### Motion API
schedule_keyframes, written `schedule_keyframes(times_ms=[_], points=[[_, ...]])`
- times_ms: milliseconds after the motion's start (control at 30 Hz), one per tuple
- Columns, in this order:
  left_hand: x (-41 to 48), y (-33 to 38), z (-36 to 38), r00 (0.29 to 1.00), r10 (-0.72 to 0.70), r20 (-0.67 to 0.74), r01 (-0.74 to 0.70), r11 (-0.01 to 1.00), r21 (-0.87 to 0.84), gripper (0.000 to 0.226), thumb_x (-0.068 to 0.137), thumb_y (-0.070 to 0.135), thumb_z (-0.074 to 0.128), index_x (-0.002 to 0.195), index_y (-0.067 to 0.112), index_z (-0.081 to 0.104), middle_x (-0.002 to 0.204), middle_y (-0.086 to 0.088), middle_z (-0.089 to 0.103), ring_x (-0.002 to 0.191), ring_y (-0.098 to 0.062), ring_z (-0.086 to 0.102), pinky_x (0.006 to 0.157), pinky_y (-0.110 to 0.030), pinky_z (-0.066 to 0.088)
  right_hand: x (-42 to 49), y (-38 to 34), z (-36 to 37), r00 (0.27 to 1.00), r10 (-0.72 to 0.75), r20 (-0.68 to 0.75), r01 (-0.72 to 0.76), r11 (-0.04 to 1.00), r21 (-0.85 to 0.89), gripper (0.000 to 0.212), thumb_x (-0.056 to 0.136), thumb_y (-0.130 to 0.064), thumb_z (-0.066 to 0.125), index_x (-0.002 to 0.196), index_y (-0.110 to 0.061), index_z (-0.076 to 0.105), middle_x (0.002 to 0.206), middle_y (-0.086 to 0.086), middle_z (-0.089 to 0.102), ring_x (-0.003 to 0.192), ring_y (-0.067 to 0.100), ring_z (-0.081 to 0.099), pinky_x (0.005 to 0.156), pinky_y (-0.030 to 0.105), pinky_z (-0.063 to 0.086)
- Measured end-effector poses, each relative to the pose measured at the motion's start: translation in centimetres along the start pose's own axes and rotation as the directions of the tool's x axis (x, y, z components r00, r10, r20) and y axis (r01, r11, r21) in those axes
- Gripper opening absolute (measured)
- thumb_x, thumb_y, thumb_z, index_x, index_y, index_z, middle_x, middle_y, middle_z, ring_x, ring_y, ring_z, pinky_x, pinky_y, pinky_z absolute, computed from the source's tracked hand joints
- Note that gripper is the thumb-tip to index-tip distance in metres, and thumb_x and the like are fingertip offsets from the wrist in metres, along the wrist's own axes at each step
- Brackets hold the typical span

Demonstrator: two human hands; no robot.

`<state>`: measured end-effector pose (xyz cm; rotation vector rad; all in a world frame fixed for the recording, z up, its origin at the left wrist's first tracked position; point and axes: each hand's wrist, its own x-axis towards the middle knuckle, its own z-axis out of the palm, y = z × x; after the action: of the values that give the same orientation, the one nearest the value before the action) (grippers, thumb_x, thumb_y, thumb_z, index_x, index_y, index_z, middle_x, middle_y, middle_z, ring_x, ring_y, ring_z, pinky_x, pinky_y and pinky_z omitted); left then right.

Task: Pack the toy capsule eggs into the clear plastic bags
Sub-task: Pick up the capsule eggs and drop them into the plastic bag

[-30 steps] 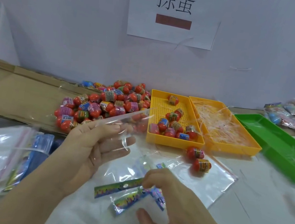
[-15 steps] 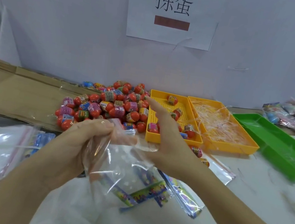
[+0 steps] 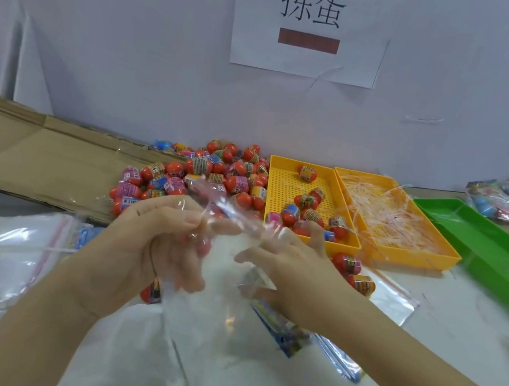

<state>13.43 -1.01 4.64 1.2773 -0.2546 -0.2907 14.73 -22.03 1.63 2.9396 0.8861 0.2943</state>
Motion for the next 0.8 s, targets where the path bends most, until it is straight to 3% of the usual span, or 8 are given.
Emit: schedule_keyframes(times_ms=[100,267,367,467,533,633,733,800], points=[[-0.5,-0.1,0.0,0.994,0.11,0.019,-0.11,0.994,-0.005,0.007,0.066,0.022,0.078,0.07,0.017,0.076,0.097,-0.012,0.076,0.033,-0.02,0.057,0.037,-0.028,0.05,-1.9,0.2,-1.0,0.945,-0.041,-0.326,0.032,0.999,-0.035,0.03,0.083,-0.048,0.068,0.11,-0.035,0.067,0.105,-0.011,0.067,0.101,0.018,0.061,0.093,0.043,0.017],[0.6,-0.4,-0.2,0.964,0.124,-0.236,-0.153,0.983,-0.106,0.021,0.078,0.026,0.059,0.069,0.023,0.078,0.081,0.0,0.077,0.037,-0.012,0.06,0.038,-0.022,0.048,-3.5,1.2,-3.9,0.637,0.252,-0.728,0.014,0.941,0.338,0.022,0.084,-0.045,0.06,0.106,-0.046,0.058,0.097,-0.017,0.067,0.092,0.001,0.059,0.089,0.04,0.025],[1.1,-0.5,-0.5,0.915,0.018,-0.402,-0.106,0.974,-0.199,0.037,0.097,0.023,0.05,0.071,0.021,0.076,0.074,0.002,0.076,0.04,-0.011,0.061,0.038,-0.017,0.045,-5.2,2.5,-5.0,0.613,0.455,-0.646,-0.132,0.865,0.484,0.023,0.08,-0.052,0.057,0.103,-0.052,0.054,0.09,-0.025,0.062,0.085,-0.006,0.056,0.088,0.034,0.023],[1.7,-1.0,-1.0,0.902,-0.035,-0.43,-0.06,0.977,-0.205,0.015,0.095,0.017,0.055,0.088,0.019,0.068,0.073,0.004,0.075,0.044,-0.008,0.064,0.04,-0.018,0.049,-6.8,4.1,-4.4,0.745,0.575,-0.337,-0.547,0.817,0.183,0.018,0.083,-0.05,0.062,0.1,-0.051,0.055,0.095,-0.019,0.062,0.092,0.006,0.055,0.081,0.029,0.014],[1.7,-1.3,-0.8,0.918,-0.008,-0.396,-0.066,0.983,-0.172,0.012,0.083,0.012,0.064,0.093,0.016,0.068,0.075,0.001,0.075,0.046,-0.007,0.064,0.042,-0.018,0.051,-7.6,3.8,-3.0,0.774,0.598,-0.21,-0.602,0.797,0.048,0.023,0.086,-0.044,0.062,0.108,-0.047,0.059,0.11,-0.013,0.062,0.105,0.013,0.054,0.087,0.035,0.018],[1.4,-1.6,-0.4,0.925,0.022,-0.379,-0.06,0.994,-0.088,0.028,0.063,0.015,0.072,0.091,0.015,0.072,0.073,-0.005,0.075,0.046,-0.01,0.063,0.043,-0.019,0.051,-9.1,1.2,-0.9,0.817,0.34,-0.465,-0.243,0.935,0.258,0.016,0.086,-0.039,0.061,0.098,-0.03,0.067,0.09,-0.004,0.065,0.08,0.02,0.061,0.079,0.039,0.039],[1.4,-1.5,-0.2,0.92,0.029,-0.39,-0.056,0.997,-0.057,0.028,0.056,0.017,0.075,0.084,0.018,0.075,0.07,-0.009,0.073,0.045,-0.013,0.064,0.043,-0.02,0.051,-10.2,-1.1,1.7,0.874,-0.114,-0.473,0.158,0.986,0.054,0.014,0.089,-0.034,0.056,0.081,-0.026,0.065,0.07,-0.003,0.055,0.059,0.016,0.047,0.053,0.029,0.039],[1.3,-1.6,0.0,0.921,0.033,-0.388,-0.052,0.998,-0.037,0.033,0.056,0.019,0.076,0.088,0.017,0.074,0.067,-0.009,0.073,0.045,-0.013,0.064,0.043,-0.02,0.052,-10.1,-1.2,2.0,0.874,-0.168,-0.457,0.184,0.983,-0.009,0.016,0.082,-0.023,0.063,0.066,-0.022,0.066,0.06,-0.002,0.051,0.05,0.017,0.044,0.045,0.026,0.036]])
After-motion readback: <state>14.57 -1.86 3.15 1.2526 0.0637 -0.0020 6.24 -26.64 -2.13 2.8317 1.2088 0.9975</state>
